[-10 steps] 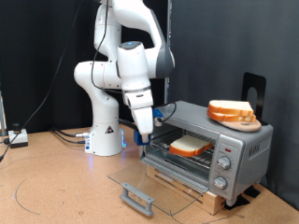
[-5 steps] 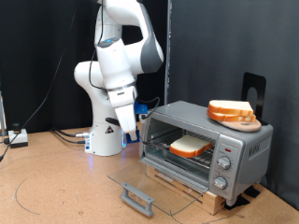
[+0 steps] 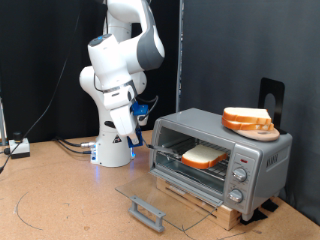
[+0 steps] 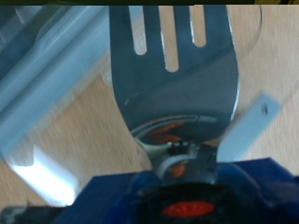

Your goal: Make a piece of toast with the oven

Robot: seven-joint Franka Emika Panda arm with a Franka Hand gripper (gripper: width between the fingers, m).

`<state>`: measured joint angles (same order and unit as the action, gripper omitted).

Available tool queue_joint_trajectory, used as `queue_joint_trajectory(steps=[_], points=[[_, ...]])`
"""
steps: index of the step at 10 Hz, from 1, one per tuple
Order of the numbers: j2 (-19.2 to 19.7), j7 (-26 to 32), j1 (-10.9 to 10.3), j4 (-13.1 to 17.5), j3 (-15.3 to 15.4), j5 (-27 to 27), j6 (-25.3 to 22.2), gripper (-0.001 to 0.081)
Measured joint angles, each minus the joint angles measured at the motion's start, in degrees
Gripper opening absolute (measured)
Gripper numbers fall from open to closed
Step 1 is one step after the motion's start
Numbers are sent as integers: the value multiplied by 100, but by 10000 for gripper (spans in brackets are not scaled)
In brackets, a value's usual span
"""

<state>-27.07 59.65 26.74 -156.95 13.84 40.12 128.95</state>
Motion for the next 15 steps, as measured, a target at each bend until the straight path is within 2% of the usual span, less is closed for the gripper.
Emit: queue_joint_trajectory(steps=[2,4,7,9,10,12,15], points=[[-257,269,-31,234,-399,451,-875,464],[-538,327,-33,395,-620,665,-1473,464],[-1042,259,-33,475,-701,707,-1881,464],[-1019,316,-67,467,-709,877,-2013,464],[-1037,444,-197,472,-725,1171,-2334,464],[-1136,763,-496,466,-724,1375,-2959,464],[-1460,910,-844,275,-540,1379,-3318,464]])
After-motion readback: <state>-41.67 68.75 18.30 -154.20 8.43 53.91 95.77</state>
